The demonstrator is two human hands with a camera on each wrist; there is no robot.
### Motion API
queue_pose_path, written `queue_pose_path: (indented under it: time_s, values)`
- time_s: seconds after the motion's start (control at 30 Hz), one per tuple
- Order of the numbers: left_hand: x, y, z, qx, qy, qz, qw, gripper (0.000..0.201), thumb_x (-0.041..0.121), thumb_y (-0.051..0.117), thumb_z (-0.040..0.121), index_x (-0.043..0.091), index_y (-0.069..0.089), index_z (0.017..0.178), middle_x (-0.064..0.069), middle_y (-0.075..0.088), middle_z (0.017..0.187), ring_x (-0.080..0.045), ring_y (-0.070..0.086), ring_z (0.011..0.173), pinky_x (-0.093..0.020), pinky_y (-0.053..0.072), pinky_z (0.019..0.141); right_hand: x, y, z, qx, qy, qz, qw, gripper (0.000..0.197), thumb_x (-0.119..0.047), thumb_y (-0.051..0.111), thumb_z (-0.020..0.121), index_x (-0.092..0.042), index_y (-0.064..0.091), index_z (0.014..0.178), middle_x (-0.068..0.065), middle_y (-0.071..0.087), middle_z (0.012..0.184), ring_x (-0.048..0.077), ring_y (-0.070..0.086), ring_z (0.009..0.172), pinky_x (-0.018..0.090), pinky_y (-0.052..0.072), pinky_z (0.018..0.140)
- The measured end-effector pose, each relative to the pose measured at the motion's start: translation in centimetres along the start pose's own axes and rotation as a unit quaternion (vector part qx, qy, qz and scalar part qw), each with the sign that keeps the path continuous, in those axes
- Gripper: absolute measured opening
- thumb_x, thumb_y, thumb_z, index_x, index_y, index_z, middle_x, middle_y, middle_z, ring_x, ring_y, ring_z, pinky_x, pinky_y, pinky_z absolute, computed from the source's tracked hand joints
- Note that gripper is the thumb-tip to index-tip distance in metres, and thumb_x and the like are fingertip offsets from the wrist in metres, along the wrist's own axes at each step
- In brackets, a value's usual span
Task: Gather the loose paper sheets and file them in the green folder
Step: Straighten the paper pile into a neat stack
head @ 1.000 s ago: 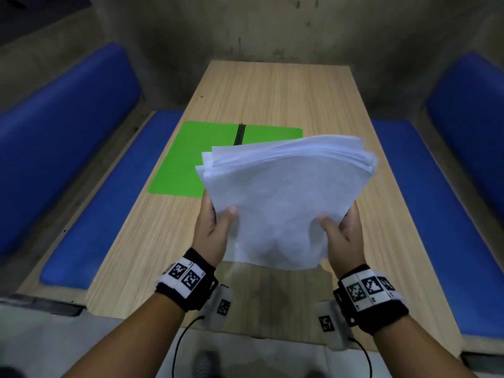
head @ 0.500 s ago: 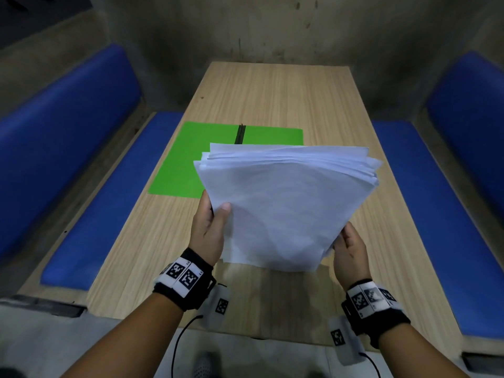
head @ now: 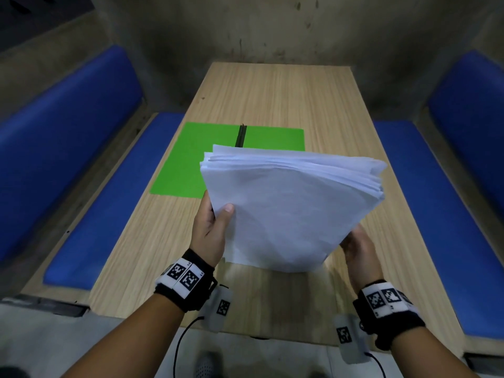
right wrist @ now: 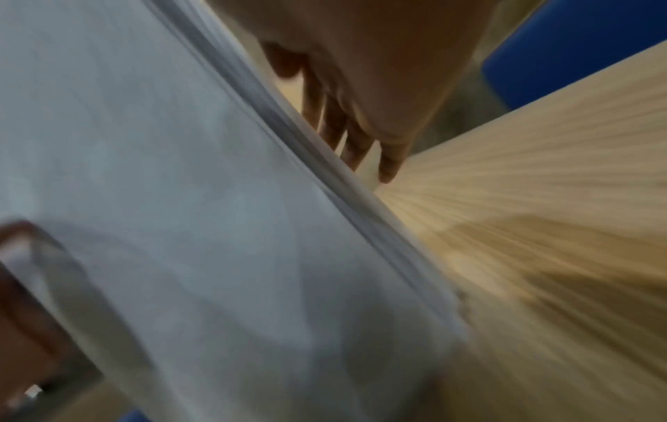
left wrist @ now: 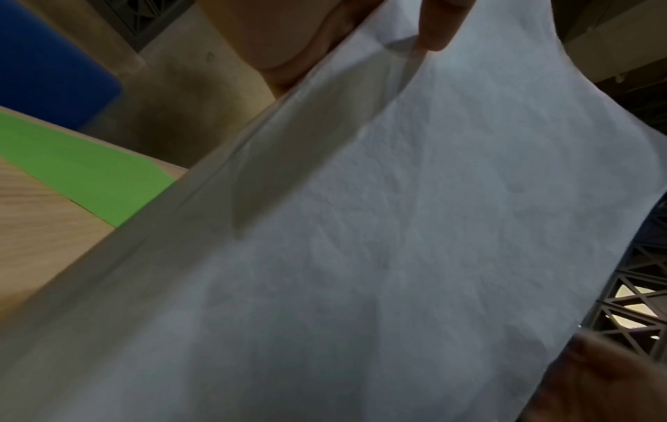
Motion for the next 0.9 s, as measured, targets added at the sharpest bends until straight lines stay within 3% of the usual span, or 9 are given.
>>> queue_pose_path:
  time_s: [0.1,0.17,0.27,0.37,0.43,0.57,0.7,0.8,0.9]
  values:
    - [0.0,0.1,0.0,0.004,-0.006,-0.007,1.0,0.043,0.012,0.045,0.089,0.0,0.044,0.13,-0.001,0.061,0.116,-0.01,0.06,0.106,-0.019,0.05,0.083,-4.3,1.5,-0.8,-0.05,-0.078,0.074,0.993,0.063,-0.082,0.04,0.071,-0.042,0.058,0.115,-0.012,0.068,0.116,0.008,0.061,0.112,0.03,0.049,0.095]
    - [0.3,0.2,0.0,0.004,0.0,-0.008,1.0,0.041,0.016,0.048,0.088,0.007,0.047,0.128,0.0,0.062,0.116,-0.011,0.06,0.106,-0.023,0.05,0.085,-6.2,3.0,-1.3,-0.078,-0.104,0.057,0.99,0.075,-0.087,0.053,0.057,-0.042,0.058,0.117,-0.003,0.063,0.117,0.014,0.059,0.111,0.032,0.05,0.091]
    - [0.6,0.2,0.0,0.002,0.008,-0.001,1.0,0.037,0.026,0.049,0.085,0.028,0.048,0.122,0.011,0.063,0.115,-0.009,0.059,0.108,-0.025,0.05,0.089,-6.6,3.2,-1.2,-0.034,-0.137,-0.032,0.989,0.091,-0.061,0.075,0.062,-0.011,0.046,0.132,0.011,0.06,0.122,0.013,0.063,0.108,0.022,0.053,0.082]
    - [-0.4,0.2,-0.3,-0.002,-0.006,0.005,1.0,0.039,0.027,0.049,0.084,0.032,0.045,0.122,0.015,0.062,0.118,-0.007,0.058,0.111,-0.026,0.048,0.091,-5.3,3.2,-0.8,-0.02,-0.123,-0.044,0.991,0.06,-0.026,0.066,0.074,-0.022,0.044,0.13,0.003,0.059,0.124,0.012,0.06,0.113,0.024,0.052,0.085]
    - [-1.1,0.4,-0.5,-0.001,-0.016,0.01,1.0,0.043,0.022,0.049,0.086,0.033,0.043,0.127,0.01,0.06,0.125,-0.013,0.056,0.118,-0.036,0.047,0.099,-4.4,3.7,-0.7,-0.011,-0.093,-0.032,0.995,0.049,-0.014,0.054,0.08,-0.018,0.048,0.128,-0.003,0.062,0.118,0.009,0.062,0.108,0.028,0.051,0.084]
    - [0.3,1.3,-0.2,0.011,0.009,0.033,0.999,0.042,0.011,0.044,0.09,0.04,0.047,0.12,0.021,0.062,0.119,-0.005,0.058,0.114,-0.032,0.046,0.097,-5.6,3.9,-0.6,0.023,-0.095,-0.009,0.995,0.039,-0.003,0.042,0.092,-0.017,0.053,0.127,-0.005,0.065,0.114,0.015,0.063,0.107,0.032,0.052,0.083]
    - [3.0,1.7,0.4,0.007,0.051,0.055,0.997,0.049,0.015,0.044,0.092,0.058,0.045,0.116,0.021,0.058,0.122,-0.009,0.054,0.12,-0.035,0.043,0.102,-8.2,3.7,-1.1,0.03,-0.142,0.007,0.989,0.041,0.005,0.039,0.094,-0.013,0.047,0.13,-0.003,0.061,0.116,0.01,0.061,0.106,0.02,0.051,0.081]
    - [2.7,1.4,0.4,-0.001,0.047,0.065,0.997,0.043,0.025,0.048,0.089,0.057,0.04,0.117,0.013,0.056,0.123,-0.016,0.055,0.119,-0.045,0.045,0.102,-8.6,3.4,-1.7,0.03,-0.167,-0.022,0.985,0.052,0.002,0.048,0.088,-0.032,0.041,0.127,-0.006,0.057,0.119,0.005,0.058,0.109,0.017,0.048,0.086]
    - [1.5,1.0,0.2,0.006,0.023,0.061,0.998,0.041,0.03,0.05,0.086,0.051,0.039,0.119,0.008,0.059,0.119,-0.019,0.058,0.114,-0.05,0.048,0.098,-8.2,3.5,-1.7,0.026,-0.163,-0.046,0.985,0.057,-0.005,0.053,0.081,-0.046,0.04,0.117,-0.011,0.058,0.115,0.005,0.059,0.108,0.026,0.048,0.087]
Point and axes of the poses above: each hand's wrist, its own z-axis towards the middle knuckle, its own y-axis out of the palm, x = y × z, the point moved 9 cm from there along z, towards the middle knuckle
